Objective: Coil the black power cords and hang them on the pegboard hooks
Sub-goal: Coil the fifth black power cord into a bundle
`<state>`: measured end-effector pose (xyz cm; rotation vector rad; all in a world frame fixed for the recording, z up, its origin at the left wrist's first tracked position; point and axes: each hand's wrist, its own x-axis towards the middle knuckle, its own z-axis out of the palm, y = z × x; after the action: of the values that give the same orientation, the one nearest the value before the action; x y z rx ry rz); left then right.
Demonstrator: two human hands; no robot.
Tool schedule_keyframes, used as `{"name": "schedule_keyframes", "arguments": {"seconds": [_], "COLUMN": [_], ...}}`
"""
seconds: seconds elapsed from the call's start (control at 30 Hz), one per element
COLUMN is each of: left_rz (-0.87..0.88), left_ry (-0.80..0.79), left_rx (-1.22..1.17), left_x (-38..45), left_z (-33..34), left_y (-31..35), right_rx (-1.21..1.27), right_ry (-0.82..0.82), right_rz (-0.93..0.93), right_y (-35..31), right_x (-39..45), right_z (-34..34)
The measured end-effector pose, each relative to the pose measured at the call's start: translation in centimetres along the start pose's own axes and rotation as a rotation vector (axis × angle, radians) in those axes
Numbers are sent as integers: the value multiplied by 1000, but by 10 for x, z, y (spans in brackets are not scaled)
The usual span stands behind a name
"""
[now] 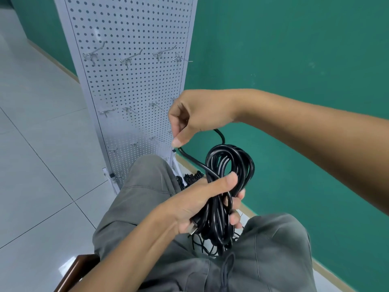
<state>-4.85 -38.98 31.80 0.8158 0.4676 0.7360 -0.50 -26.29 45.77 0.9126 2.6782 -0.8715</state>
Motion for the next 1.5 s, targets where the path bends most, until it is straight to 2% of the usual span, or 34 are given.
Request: {"name": "schedule_keyframes", "arguments": {"seconds": [0.1,0.23,0.33,0.47,0.57,0.63,0.73,0.83,1.03,1.3,1.43,1.5], "left_rz": [-29,-62,-42,29,79,129,164,149,117,138,155,185], "left_ry": [-43,-169,-235,-225,-211,-182,-142,-111,-69,56,198,288], "left_rx": [49,78,49,-17,-89,-90,-118,-147,-187,-185,-208,-93], "left_x": [-4,-10,-13,-16,-16,-15,-13,-12,-6,2,5,6], "left_z": [2,11,11,3,-5,-11,-19,-24,-24,-20,-18,-19], "left_y": [5,9,12,17,20,21,22,20,13,7,6,7], "right_rx": [119,168,365,572,854,1010,1028,920,799,911,963,934], "right_ry": [-37,-175,-199,-193,-172,-164,-132,8,331,667,754,832], "right_rz": [24,91,136,105,163,79,-46,-130,-38,109,125,185], "right_y": [8,24,46,68,69,81,103,108,98,81,71,71], "right_x": [-7,-12,-19,-39,-60,-69,-80,-92,-106,-100,-96,-94], "right_z": [-4,12,23,33,46,54,66,79,93,126,132,135]}}
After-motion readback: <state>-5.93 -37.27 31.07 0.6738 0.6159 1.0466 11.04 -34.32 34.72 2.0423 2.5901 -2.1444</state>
